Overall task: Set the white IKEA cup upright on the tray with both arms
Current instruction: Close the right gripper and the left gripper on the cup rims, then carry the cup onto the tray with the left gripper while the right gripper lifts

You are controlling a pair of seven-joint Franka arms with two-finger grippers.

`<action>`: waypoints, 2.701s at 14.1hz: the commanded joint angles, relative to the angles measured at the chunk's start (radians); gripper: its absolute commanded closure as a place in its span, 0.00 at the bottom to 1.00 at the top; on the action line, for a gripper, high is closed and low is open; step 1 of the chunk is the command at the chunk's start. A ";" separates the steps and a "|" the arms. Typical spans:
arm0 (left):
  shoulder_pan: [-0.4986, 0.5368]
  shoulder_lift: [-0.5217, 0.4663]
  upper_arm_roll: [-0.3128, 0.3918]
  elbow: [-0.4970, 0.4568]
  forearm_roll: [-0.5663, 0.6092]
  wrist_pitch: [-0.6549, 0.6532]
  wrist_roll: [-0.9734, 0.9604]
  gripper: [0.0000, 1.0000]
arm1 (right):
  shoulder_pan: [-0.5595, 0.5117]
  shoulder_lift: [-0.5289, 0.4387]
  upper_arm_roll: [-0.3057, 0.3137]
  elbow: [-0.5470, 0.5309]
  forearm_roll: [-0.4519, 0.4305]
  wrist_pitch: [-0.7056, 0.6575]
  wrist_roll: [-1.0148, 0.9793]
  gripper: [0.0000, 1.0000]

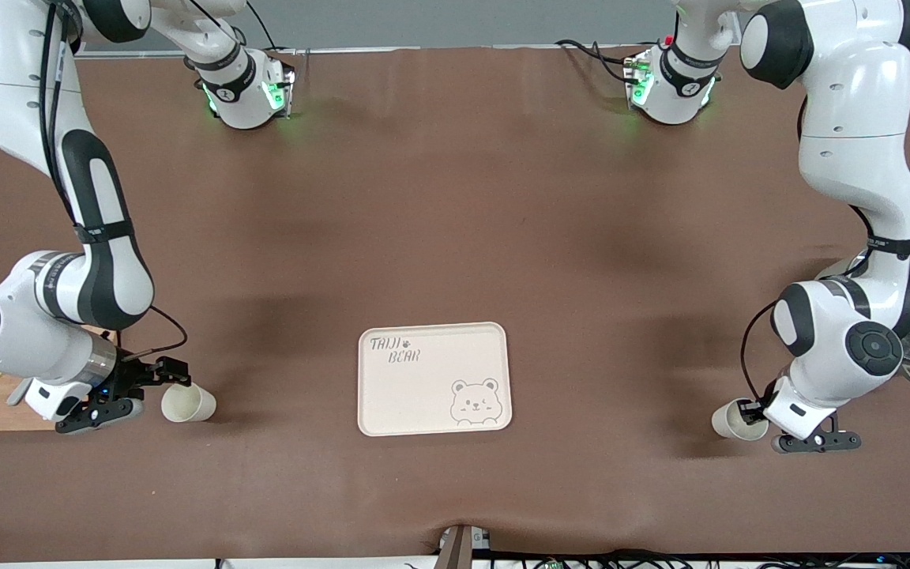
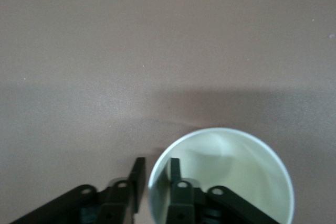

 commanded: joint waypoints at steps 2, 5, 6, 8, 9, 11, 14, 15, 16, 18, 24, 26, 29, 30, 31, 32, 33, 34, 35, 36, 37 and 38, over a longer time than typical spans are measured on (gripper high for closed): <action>0.002 -0.018 0.000 -0.006 -0.021 0.013 0.011 1.00 | -0.017 0.055 0.004 0.076 0.016 0.007 -0.024 0.00; 0.004 -0.037 0.000 0.003 -0.018 -0.012 0.004 1.00 | -0.029 0.087 0.004 0.112 0.016 0.024 -0.026 0.00; -0.004 -0.042 0.000 0.025 -0.018 -0.062 0.002 1.00 | -0.035 0.101 0.004 0.125 0.017 0.030 -0.032 0.00; -0.018 -0.045 0.000 0.089 -0.021 -0.194 -0.004 1.00 | -0.032 0.123 0.004 0.139 0.019 0.052 -0.043 0.00; -0.027 -0.051 -0.002 0.106 -0.021 -0.232 -0.015 1.00 | -0.032 0.132 0.004 0.139 0.022 0.073 -0.043 0.00; -0.032 -0.054 -0.006 0.109 -0.021 -0.254 -0.070 1.00 | -0.032 0.140 0.004 0.137 0.025 0.082 -0.046 0.00; -0.087 -0.060 0.000 0.140 -0.021 -0.285 -0.171 1.00 | -0.028 0.141 0.006 0.131 0.026 0.082 -0.047 0.00; -0.100 -0.060 -0.002 0.149 -0.021 -0.297 -0.215 1.00 | -0.026 0.143 0.006 0.129 0.028 0.084 -0.047 0.00; -0.123 -0.060 0.001 0.149 -0.020 -0.299 -0.257 1.00 | -0.026 0.147 0.006 0.128 0.026 0.084 -0.047 0.00; -0.157 -0.060 0.004 0.157 -0.020 -0.299 -0.335 1.00 | -0.024 0.150 0.006 0.126 0.026 0.084 -0.047 0.00; -0.269 -0.055 0.009 0.183 -0.017 -0.299 -0.585 1.00 | -0.023 0.158 0.007 0.113 0.026 0.092 -0.047 0.00; -0.298 -0.052 0.010 0.192 -0.017 -0.299 -0.680 1.00 | -0.023 0.158 0.007 0.112 0.026 0.092 -0.047 0.00; -0.352 -0.046 0.010 0.195 -0.017 -0.299 -0.781 1.00 | -0.021 0.163 0.007 0.111 0.028 0.092 -0.047 0.00; -0.369 -0.046 0.015 0.195 -0.017 -0.299 -0.815 1.00 | -0.021 0.163 0.007 0.111 0.028 0.096 -0.047 0.00; -0.390 -0.046 0.020 0.197 -0.017 -0.297 -0.843 1.00 | -0.020 0.164 0.007 0.105 0.028 0.107 -0.047 0.00; -0.407 -0.045 0.023 0.197 -0.017 -0.296 -0.872 1.00 | -0.020 0.164 0.007 0.094 0.028 0.121 -0.047 0.00; -0.424 -0.043 0.026 0.197 -0.017 -0.290 -0.898 1.00 | -0.018 0.164 0.009 0.090 0.028 0.128 -0.047 0.00; -0.445 -0.042 0.027 0.200 -0.017 -0.285 -0.926 1.00 | -0.020 0.164 0.018 0.089 0.028 0.129 -0.047 0.00; -0.456 -0.034 0.027 0.213 -0.017 -0.285 -0.958 1.00 | -0.021 0.164 0.022 0.089 0.026 0.129 -0.047 0.00; -0.478 -0.029 0.029 0.221 -0.017 -0.285 -0.993 1.00 | -0.021 0.164 0.022 0.089 0.026 0.129 -0.049 0.00; -0.493 -0.023 0.030 0.223 -0.017 -0.277 -1.018 1.00 | -0.021 0.164 0.022 0.088 0.028 0.129 -0.047 0.00; -0.507 -0.019 0.030 0.223 -0.017 -0.268 -1.044 1.00 | -0.021 0.164 0.022 0.088 0.028 0.129 -0.047 0.00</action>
